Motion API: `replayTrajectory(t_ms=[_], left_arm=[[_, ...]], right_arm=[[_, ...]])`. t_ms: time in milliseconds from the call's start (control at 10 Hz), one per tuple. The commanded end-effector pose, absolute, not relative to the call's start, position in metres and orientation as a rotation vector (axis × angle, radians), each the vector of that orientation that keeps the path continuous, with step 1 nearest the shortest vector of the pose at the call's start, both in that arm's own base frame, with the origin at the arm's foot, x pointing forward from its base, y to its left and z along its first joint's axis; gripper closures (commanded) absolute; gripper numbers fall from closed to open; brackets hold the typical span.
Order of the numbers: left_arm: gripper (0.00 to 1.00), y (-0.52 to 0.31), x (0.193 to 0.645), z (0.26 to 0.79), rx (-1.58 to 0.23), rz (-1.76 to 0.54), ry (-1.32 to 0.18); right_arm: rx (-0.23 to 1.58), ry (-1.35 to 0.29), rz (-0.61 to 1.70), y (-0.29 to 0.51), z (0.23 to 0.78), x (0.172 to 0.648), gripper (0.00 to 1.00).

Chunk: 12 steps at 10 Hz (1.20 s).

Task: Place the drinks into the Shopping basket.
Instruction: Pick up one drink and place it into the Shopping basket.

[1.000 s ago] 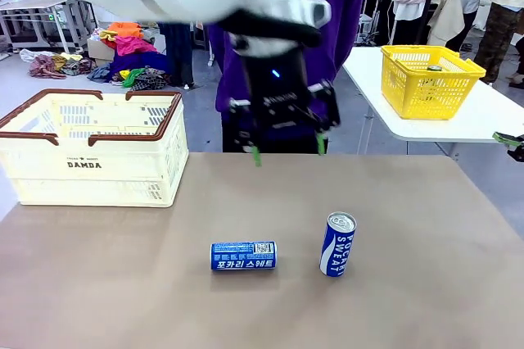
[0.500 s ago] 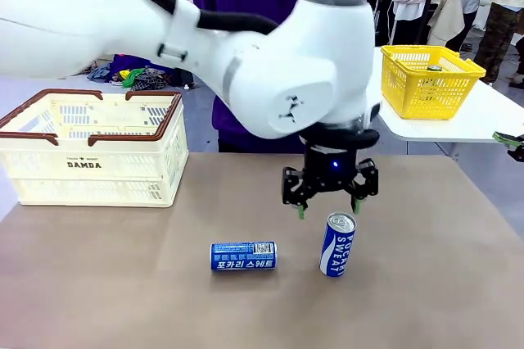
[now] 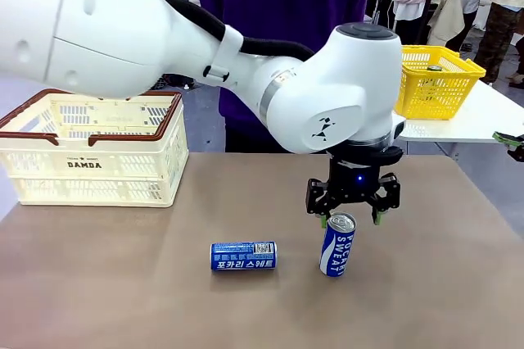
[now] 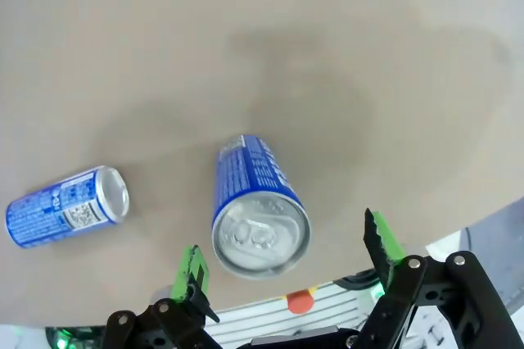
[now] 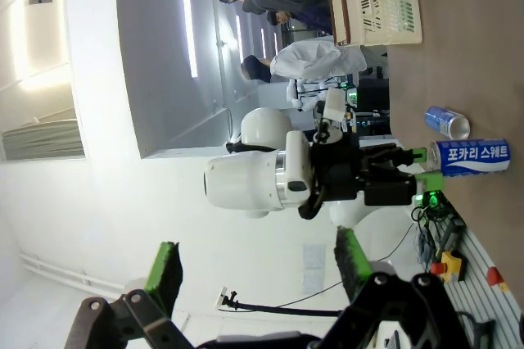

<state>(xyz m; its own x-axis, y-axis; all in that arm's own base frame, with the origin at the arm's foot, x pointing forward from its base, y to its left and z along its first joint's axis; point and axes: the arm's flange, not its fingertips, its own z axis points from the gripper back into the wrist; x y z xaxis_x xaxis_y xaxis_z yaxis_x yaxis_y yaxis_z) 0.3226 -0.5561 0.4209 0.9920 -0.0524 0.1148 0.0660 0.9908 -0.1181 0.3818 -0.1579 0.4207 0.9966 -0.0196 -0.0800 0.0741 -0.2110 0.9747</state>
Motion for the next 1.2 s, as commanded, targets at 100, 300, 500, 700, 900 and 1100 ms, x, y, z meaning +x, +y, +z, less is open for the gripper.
replayTrajectory(t_ms=[100, 300, 500, 700, 900, 1100], left_arm=[[0.0, -0.564, 0.331, 0.414, -0.05, -0.088, -0.093], [0.0, -0.566, 0.333, 0.404, -0.047, -0.093, -0.072], [0.0, -0.565, 0.333, 0.395, -0.022, -0.098, -0.055], [0.0, -0.563, 0.334, 0.393, -0.009, -0.094, -0.051], [0.41, -0.561, 0.335, 0.387, 0.011, -0.098, -0.041], [1.0, -0.56, 0.335, 0.381, 0.006, -0.106, -0.032]], right_arm=[[1.795, 0.048, -0.102, -0.161, 0.426, 0.382, 0.0], [1.795, 0.048, -0.102, -0.161, 0.426, 0.382, 0.0], [1.795, 0.048, -0.102, -0.161, 0.426, 0.382, 0.0], [1.795, 0.048, -0.102, -0.161, 0.426, 0.382, 0.0], [1.795, 0.048, -0.102, -0.161, 0.426, 0.382, 0.0], [1.795, 0.048, -0.102, -0.161, 0.426, 0.382, 0.0]])
